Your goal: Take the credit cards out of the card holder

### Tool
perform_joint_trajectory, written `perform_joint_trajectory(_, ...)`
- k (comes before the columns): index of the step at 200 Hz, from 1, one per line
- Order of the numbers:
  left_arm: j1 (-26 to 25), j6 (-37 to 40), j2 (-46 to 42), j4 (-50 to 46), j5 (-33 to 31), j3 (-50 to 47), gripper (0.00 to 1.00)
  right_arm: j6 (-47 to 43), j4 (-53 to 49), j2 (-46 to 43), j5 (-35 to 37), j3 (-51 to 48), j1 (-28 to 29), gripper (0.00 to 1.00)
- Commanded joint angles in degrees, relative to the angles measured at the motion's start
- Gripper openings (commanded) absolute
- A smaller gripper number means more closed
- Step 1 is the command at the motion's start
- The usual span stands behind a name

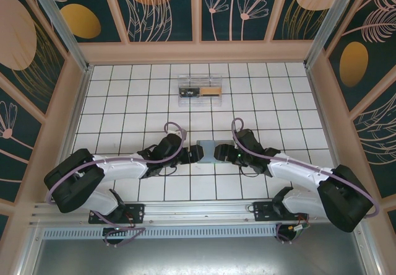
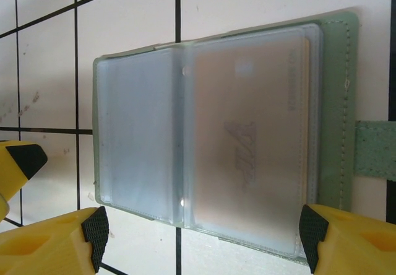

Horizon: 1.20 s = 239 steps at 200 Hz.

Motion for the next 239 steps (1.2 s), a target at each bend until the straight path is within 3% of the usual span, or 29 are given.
perform_joint_trajectory(1, -0.18, 0.57, 0.56, -0.29, 0.13, 1.07, 0.83, -0.61, 0.51, 1.17, -0.13, 0.45, -0.60, 0.83)
perform_joint_trajectory(93, -0.16, 0.36, 2.36, 1.01, 1.71, 0.98, 0.82, -0.34, 2.29, 2.41, -3.36, 1.32, -1.14, 0.84)
perform_joint_trajectory(119, -0.16, 0.61, 0.38, 1.12, 1.26, 0.98, 0.77, -1.17, -0.56, 0.94, -0.74, 2.29, -1.13, 0.84)
perform_joint_trajectory(160, -0.13, 1.55, 0.63, 2.35, 1.00, 2.93, 0.23, -1.49, -1.14, -0.05, -0.58, 2.72, -1.40, 0.85)
perform_joint_trajectory(176, -0.20, 1.74, 2.49, 2.18, 1.26, 4.02, 0.09, -1.61, -0.84, 0.51, -0.88, 2.84, -1.47, 0.85)
perform_joint_trajectory(198, -0.20, 2.24, 5.07, 0.16, -0.44, 5.65, 0.00, -1.84, -0.54, 1.72, -1.13, 3.09, -1.57, 0.85)
perform_joint_trajectory(239, -0.06, 2.56, 9.79, -4.12, -2.86, 8.27, 0.00, -2.27, 0.05, 3.67, -1.52, 3.87, -1.66, 0.85)
